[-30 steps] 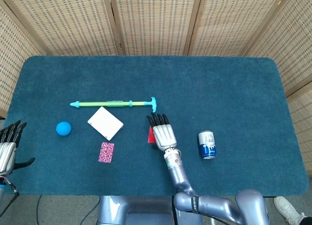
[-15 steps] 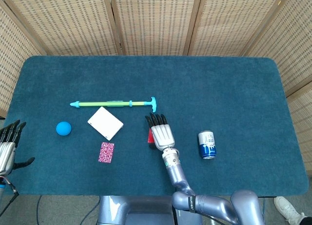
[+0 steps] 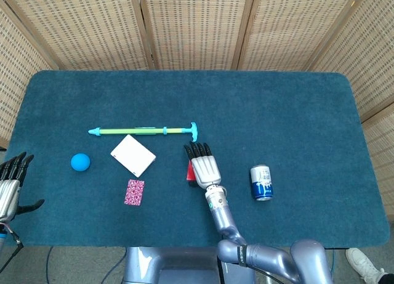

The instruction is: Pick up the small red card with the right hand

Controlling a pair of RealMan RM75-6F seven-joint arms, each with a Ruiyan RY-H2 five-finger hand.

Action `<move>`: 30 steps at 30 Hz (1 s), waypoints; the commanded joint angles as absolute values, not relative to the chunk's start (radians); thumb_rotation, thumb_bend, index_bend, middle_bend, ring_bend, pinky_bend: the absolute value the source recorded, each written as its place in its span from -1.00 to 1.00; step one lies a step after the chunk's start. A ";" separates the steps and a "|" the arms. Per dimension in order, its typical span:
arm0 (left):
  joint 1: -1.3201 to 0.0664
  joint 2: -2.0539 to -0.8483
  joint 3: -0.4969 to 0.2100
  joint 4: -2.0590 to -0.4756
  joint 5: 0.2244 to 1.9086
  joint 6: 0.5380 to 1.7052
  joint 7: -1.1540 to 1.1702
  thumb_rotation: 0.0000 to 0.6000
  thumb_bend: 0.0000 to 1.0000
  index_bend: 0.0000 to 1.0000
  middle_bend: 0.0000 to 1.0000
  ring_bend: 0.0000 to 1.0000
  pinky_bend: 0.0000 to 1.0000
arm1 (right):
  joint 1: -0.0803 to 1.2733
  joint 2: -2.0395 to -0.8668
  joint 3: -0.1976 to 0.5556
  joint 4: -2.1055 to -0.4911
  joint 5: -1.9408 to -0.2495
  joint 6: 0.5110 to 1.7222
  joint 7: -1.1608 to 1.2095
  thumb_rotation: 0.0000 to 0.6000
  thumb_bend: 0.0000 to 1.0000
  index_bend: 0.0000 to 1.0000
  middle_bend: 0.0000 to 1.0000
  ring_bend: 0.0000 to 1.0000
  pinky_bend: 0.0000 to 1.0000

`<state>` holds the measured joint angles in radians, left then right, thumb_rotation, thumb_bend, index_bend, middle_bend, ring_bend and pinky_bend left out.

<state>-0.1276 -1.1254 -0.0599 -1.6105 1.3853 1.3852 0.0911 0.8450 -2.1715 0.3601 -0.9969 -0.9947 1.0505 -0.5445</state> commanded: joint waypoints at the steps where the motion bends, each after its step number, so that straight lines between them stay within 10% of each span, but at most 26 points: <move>1: -0.127 -1.124 -0.060 -1.611 1.386 1.387 0.090 1.00 -0.71 -1.00 -1.00 -1.00 -0.90 | 0.845 -2.171 0.361 -0.996 -0.997 1.052 -0.545 1.00 -0.27 -0.88 -1.00 -1.00 -1.00; 15: -0.128 -1.124 -0.058 -1.611 1.389 1.386 0.086 1.00 -0.71 -1.00 -1.00 -1.00 -0.90 | 0.842 -2.161 0.368 -1.003 -1.010 1.065 -0.553 1.00 0.29 -0.85 -1.00 -1.00 -1.00; 30: -0.127 -1.121 -0.055 -1.618 1.396 1.393 0.086 1.00 -0.71 -1.00 -1.00 -1.00 -0.90 | 0.817 -2.124 0.357 -1.083 -1.047 1.122 -0.563 1.00 0.37 -0.84 -1.00 -1.00 -1.00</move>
